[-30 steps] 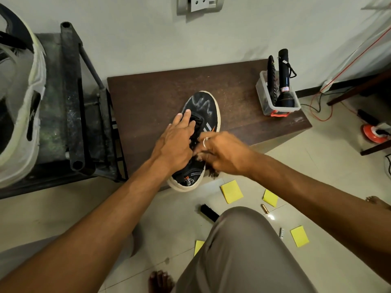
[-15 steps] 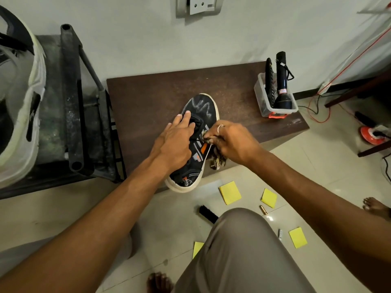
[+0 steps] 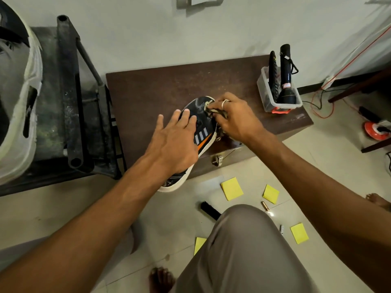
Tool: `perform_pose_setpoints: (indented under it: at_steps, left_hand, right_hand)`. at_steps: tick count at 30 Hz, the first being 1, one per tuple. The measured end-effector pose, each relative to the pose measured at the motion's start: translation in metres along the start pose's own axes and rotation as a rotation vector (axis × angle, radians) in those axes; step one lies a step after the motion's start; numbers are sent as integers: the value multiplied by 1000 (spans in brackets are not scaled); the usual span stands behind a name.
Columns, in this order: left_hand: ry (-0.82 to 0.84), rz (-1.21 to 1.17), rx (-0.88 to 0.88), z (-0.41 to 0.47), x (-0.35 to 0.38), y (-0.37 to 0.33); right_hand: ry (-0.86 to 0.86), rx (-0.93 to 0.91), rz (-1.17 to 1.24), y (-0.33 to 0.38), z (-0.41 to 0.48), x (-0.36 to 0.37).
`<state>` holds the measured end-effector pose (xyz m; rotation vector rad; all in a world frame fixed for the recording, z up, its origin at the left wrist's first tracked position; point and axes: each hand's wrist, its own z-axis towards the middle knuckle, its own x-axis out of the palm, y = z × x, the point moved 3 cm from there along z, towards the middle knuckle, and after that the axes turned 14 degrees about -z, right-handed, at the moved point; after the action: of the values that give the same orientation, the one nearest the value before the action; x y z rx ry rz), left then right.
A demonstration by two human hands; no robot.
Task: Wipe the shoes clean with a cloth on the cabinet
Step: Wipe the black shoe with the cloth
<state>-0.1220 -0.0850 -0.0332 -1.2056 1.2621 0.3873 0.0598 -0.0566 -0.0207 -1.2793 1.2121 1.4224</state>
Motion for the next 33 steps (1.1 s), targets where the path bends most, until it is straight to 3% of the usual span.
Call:
perform_pose_setpoints:
  at_steps: [7, 14, 18, 22, 28, 33]
  left_hand:
    - [105, 57, 12, 3, 11, 3]
    - [82, 35, 11, 3, 12, 4]
    - [118, 12, 10, 3, 9, 5]
    - [132, 2, 7, 4, 8, 5]
    - [100, -10, 7, 4, 10, 6]
    - [73, -13, 27, 4, 11, 7]
  right_hand:
    - [119, -97, -200, 13, 6, 5]
    - [295, -205, -33, 19, -12, 3]
    - [218, -283, -253, 21, -13, 2]
    - [92, -150, -311, 23, -3, -3]
    - [275, -202, -183, 28, -12, -8]
    - [188, -103, -286, 27, -1, -6]
